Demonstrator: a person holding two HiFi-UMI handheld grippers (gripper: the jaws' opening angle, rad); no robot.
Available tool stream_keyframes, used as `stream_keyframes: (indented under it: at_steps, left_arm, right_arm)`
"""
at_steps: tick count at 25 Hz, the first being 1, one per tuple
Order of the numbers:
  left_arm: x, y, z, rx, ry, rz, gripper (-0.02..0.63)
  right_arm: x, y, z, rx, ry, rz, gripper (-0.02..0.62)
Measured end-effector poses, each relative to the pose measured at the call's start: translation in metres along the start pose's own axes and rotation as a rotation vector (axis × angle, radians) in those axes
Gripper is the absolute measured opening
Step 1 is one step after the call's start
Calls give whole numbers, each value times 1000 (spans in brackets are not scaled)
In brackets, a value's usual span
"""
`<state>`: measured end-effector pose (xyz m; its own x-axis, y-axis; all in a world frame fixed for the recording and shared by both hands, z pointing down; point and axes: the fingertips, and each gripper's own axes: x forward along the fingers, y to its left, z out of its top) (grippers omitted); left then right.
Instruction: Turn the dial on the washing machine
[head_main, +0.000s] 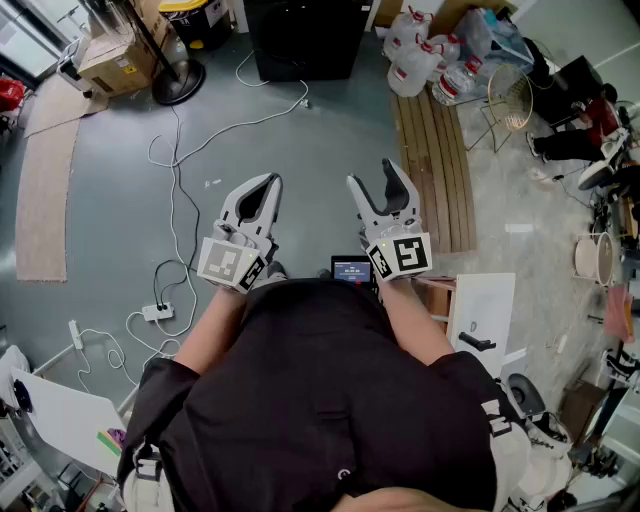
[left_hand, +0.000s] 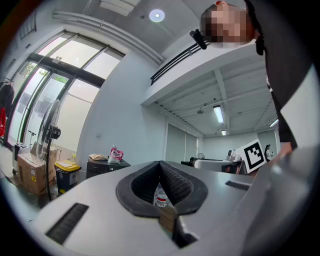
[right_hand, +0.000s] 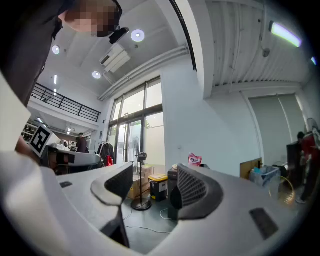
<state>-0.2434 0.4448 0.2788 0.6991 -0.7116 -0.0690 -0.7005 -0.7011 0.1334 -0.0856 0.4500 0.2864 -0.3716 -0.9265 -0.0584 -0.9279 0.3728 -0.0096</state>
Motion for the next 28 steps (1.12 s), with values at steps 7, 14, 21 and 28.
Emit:
stream_keyframes:
  at_steps: [7, 14, 21, 28]
  left_arm:
    - [22, -10, -1, 11, -16, 45, -5]
    - [19, -22, -17, 18, 5, 74, -6]
    - [17, -32, -11, -28, -8, 81, -6]
    - [23, -50, -15, -20, -2, 90, -6]
  right_arm:
    - [-2, -29, -3, 9, 10, 24, 278]
    - [-17, -33, -13, 44, 12, 21, 278]
    - [-32, -46, -13, 55, 21, 9, 278]
    - [-60, -67, -9, 55, 3, -10, 278]
